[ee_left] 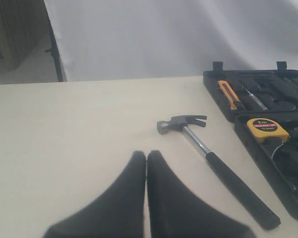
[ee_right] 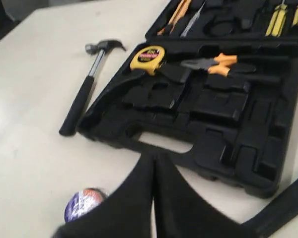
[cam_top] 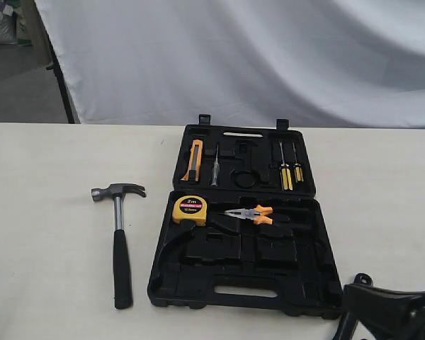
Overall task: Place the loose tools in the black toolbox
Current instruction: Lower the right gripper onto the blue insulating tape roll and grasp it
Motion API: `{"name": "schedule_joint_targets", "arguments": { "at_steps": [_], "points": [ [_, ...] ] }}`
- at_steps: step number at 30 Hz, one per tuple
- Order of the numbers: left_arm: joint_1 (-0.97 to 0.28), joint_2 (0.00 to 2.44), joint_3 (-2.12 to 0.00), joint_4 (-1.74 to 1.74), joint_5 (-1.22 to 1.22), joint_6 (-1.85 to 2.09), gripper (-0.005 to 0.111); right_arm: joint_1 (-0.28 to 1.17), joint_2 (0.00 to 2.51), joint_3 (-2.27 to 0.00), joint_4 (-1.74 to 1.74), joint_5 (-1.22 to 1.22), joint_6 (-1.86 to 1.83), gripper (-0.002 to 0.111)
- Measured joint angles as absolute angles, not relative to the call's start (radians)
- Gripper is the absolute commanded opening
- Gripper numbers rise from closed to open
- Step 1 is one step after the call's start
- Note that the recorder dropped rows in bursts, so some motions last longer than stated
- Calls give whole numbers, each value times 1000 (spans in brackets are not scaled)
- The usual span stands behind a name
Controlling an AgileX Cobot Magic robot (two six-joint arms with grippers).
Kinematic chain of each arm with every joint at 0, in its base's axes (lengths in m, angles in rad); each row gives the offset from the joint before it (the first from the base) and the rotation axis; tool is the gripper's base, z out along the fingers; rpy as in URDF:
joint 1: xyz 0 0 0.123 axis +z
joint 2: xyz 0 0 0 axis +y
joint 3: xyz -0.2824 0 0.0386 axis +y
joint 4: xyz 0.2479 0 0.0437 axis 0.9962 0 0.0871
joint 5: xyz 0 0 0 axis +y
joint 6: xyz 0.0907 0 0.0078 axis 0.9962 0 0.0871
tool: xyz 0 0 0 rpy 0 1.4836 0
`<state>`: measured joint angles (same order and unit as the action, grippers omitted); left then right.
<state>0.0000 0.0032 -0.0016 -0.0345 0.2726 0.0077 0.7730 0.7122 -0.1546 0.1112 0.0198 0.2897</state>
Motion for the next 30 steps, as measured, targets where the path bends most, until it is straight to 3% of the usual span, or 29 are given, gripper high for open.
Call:
{"name": "schedule_joint_targets", "arguments": {
  "at_steps": [12,14,21,24,30],
  "points": [
    [0,3,-2,-34,273,8,1,1094,1188,-347,111,0,285,2],
    [0,3,-2,-34,273,8,1,1127,1254,-386,111,0,285,12],
    [0,3,-2,-34,273,8,1,1175,1471,-513,111,23,285,67],
    [0,3,-2,-34,273,8,1,1176,1529,-565,99,73,256,75],
    [0,3,-2,-34,273,8,1,1176,1626,-694,62,275,136,75]
  ]
}}
